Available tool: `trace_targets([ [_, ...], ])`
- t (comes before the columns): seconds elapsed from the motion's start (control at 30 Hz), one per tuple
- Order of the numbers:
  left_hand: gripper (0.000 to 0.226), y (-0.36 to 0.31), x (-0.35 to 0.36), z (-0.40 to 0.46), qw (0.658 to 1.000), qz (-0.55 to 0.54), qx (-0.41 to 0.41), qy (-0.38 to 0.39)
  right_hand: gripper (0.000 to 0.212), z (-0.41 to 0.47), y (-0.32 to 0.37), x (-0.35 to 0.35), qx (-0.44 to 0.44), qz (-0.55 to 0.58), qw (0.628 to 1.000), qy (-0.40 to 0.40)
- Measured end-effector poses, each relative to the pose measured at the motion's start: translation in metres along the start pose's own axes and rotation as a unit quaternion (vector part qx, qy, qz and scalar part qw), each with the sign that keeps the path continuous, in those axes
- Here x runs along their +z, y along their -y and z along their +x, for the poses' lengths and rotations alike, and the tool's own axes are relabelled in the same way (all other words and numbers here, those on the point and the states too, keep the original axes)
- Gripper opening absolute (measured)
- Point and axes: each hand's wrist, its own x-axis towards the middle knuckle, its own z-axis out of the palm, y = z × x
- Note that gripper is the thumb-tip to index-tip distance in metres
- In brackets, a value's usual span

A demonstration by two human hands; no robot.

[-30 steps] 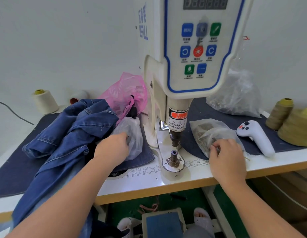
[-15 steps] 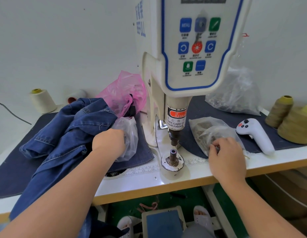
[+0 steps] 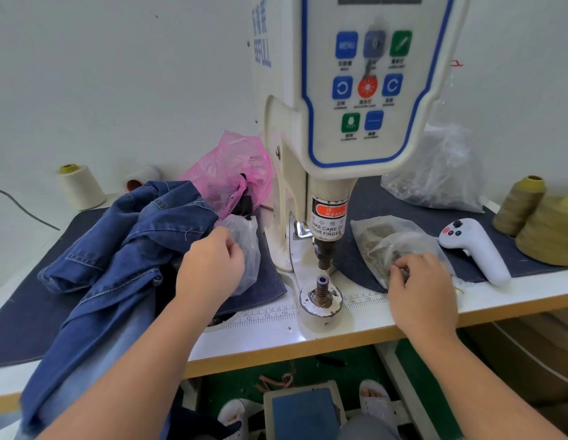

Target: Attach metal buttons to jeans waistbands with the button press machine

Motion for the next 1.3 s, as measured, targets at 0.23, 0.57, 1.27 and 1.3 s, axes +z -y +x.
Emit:
trace_targets([
  [0.23,0.016,-0.023,0.0,-0.02,0.995,-0.095,0.039,0.012,0.006,-0.006,0.005,-0.014,-0.022,0.152,0.987,-0.044],
  [0.57,0.017,-0.033,0.005,-0.036,0.981,-0.19,0.022,0.038,0.016,-0.03,0.066,-0.034,0.229,0.477,0.832,0.168],
  [1.27,0.015,-0.039,0.016,-0.064,0.924,-0.371,0.007,0.095,0.005,-0.035,0.091,-0.042,0.373,0.603,0.642,0.291],
  [1.3,0.015,-0.04,0.016,-0.064,0.923,-0.374,0.008,0.096,0.006,-0.036,0.091,-0.042,0.374,0.606,0.639,0.289],
])
